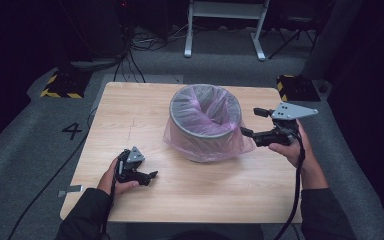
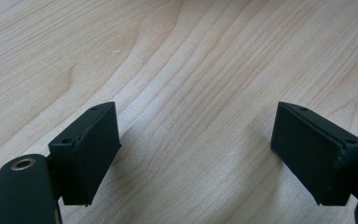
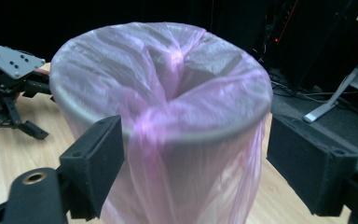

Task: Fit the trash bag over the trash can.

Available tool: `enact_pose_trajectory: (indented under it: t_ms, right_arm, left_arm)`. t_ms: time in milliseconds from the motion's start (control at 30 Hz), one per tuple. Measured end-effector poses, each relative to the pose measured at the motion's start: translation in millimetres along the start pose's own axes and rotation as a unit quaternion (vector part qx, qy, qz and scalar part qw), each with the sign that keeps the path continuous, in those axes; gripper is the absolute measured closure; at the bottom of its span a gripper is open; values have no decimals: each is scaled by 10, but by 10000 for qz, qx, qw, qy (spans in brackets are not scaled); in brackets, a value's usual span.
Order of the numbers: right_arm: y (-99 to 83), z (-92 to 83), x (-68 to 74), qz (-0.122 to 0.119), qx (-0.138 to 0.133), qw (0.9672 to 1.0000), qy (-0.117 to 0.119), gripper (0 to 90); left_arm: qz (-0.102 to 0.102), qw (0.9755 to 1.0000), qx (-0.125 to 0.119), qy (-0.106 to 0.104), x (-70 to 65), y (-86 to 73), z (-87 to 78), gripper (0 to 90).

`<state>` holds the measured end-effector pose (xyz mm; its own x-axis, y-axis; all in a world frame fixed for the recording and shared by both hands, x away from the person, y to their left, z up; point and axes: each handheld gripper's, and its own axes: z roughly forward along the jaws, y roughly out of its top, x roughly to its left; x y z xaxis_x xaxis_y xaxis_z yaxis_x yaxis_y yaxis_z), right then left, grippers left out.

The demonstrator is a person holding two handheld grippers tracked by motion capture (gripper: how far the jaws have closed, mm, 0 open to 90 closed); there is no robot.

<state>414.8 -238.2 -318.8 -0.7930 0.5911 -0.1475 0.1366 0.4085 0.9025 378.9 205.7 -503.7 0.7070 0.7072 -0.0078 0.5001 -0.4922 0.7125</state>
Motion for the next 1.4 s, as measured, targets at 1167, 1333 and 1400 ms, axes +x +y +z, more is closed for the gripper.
enact_pose_trajectory:
  t_ms: [1167,1333,1400]
  right_arm:
    - [540,1278,-31,-332,1686,9834,583,191]
    - [533,1312,-32,-409,1944,9780,630,190]
    - [521,1339,-36,-471,2135,9740,595,186]
  left_arm:
    - [35,10000,-3,-61,10,-4,-1,151]
    - [30,10000,-20,-55,8,-5,1,151]
    - [31,10000,-17,-56,9,-5,1,151]
